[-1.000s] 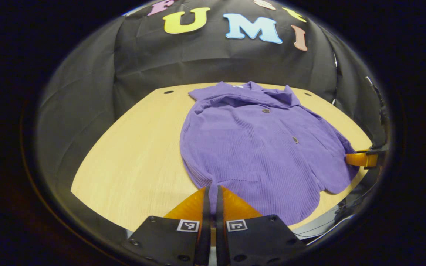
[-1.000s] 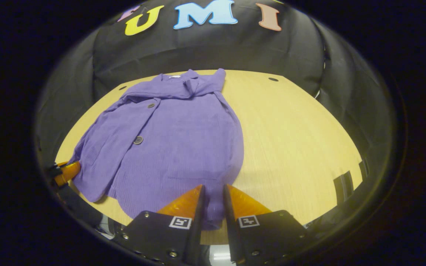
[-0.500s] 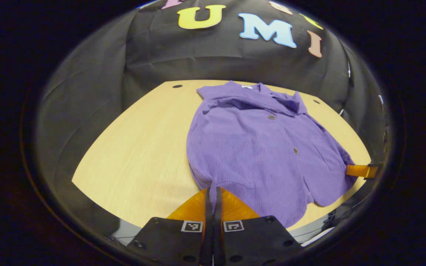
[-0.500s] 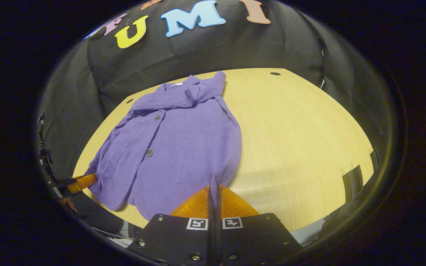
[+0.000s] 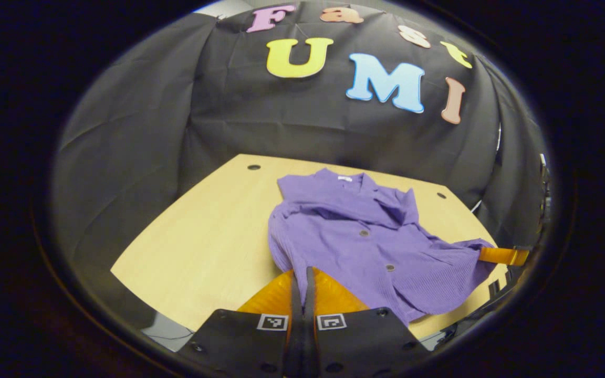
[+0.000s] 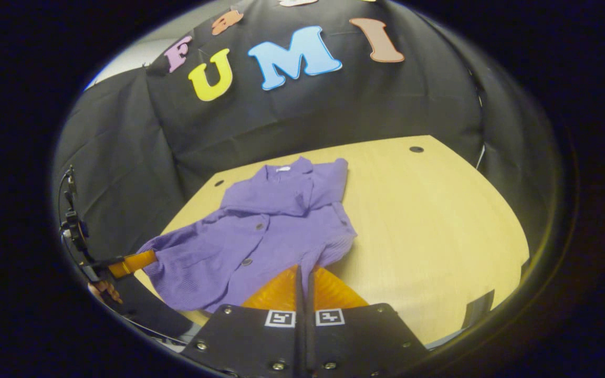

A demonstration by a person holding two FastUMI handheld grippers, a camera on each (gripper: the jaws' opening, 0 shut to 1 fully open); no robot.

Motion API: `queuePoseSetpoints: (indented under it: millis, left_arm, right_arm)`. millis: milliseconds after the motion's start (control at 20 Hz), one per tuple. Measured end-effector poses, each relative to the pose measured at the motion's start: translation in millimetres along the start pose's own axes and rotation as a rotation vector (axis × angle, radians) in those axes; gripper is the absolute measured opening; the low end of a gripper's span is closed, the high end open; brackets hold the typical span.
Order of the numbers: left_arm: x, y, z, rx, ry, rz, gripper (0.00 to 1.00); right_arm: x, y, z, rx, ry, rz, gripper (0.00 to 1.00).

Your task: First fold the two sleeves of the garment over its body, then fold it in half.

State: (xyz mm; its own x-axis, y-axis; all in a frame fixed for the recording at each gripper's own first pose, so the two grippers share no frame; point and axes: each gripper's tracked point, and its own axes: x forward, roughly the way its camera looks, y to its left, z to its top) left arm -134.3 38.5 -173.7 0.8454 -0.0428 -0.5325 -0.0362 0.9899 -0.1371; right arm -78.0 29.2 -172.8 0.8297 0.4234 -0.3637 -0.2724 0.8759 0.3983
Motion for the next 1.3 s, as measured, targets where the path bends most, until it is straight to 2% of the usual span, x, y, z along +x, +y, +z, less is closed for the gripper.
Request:
queuePoseSetpoints:
  millis: [100,250,450,650,1000,1300]
  left_arm:
    - [3.7,-8.7,23.5,-0.015,-0.038,-0.022,0.06]
    - [35.5,-26.9,54.2,-0.033,-0.093,-0.053,0.06]
    - [67.1,-36.6,104.2,-0.065,-0.153,-0.104,0.05]
    - [109.5,-31.4,156.0,-0.092,-0.191,-0.147,0.05]
    - [218.3,-11.5,224.4,-0.079,-0.18,-0.22,0.07]
    - [328.6,-16.4,252.1,-0.065,-0.121,-0.304,0.05]
  right_arm:
    - [1.4,5.8,22.4,0.008,-0.045,0.033,0.0]
    - [7.8,10.0,52.2,0.031,-0.092,0.056,0.0]
    - [22.2,10.4,86.9,0.021,-0.142,0.033,0.0]
    - [45.8,11.1,125.6,0.083,-0.18,0.017,0.0]
    - [122.6,-3.8,201.4,0.112,-0.219,-0.108,0.0]
    - [203.2,-19.0,233.0,0.108,-0.178,-0.228,0.0]
